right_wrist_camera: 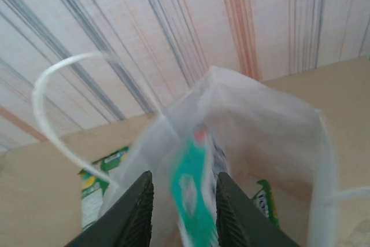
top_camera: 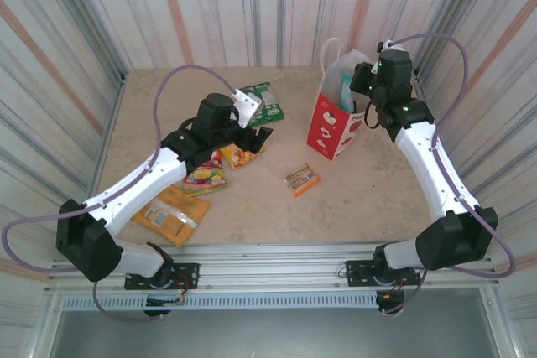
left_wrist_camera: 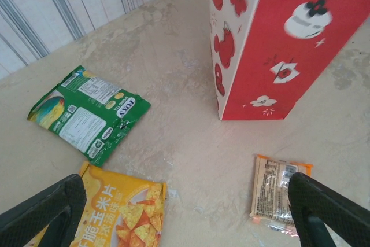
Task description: Place the snacks into the paper bag
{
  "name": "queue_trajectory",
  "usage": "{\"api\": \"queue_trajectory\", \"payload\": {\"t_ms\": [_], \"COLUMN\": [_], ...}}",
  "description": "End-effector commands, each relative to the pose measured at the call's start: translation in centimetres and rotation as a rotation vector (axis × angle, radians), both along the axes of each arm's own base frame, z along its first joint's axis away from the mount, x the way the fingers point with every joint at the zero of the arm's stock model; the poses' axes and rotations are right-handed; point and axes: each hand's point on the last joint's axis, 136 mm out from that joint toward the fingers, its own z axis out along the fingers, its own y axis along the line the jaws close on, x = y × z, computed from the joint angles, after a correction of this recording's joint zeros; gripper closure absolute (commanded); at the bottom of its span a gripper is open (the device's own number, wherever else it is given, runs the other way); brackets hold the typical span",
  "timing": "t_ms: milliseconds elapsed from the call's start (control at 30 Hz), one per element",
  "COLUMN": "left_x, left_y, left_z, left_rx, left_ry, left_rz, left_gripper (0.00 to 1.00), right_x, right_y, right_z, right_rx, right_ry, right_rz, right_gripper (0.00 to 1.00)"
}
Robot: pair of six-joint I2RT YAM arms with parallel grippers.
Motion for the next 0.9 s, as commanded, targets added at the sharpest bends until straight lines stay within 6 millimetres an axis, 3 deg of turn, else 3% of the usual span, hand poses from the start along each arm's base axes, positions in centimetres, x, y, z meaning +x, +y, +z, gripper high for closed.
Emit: {"api": "queue_trajectory", "payload": {"t_ms": [0, 133, 300, 467, 567, 867], "left_x": [-0.5, -0.3, -0.9, -1.5, -1.8, -1.8], "left_y": [-0.6, 0.1, 0.1, 0.1, -0.4, -4.1], "left_z": [-0.1, -0.8, -1.9, -4.1, -5.8, -10.7], "left_rx": [-0.035, -0.023, -0.061, -0.122, -0.143, -0.160], "left_ry": [0.023, 0.054, 0.117, 0.218, 0.290, 0.476], "left_rz": [-0.008, 0.038, 0.057, 0.095, 0.092, -0.006], "left_gripper": [0.07, 0.08, 0.09, 0.10, 0.18, 0.31], "right_x": [-0.8, -2.6, -6.0, -10.4, -12.7, -17.2], "right_y": [0.7, 1.7, 5.2, 9.2, 10.6, 11.3], "right_z": [1.6, 2.8, 2.8, -0.5, -3.4, -10.3], "right_rx": [0.017, 0.018, 0.021, 0.004, 0.035, 0.291], "right_ry": [-0.048, -0.066, -0.041, 0.064, 0.143, 0.307], "right_rz": [0.047, 0.128, 0.315, 0.467, 0.494, 0.468], "right_gripper": [0.61, 0.57, 0.57, 0.55, 0.55, 0.54]}}
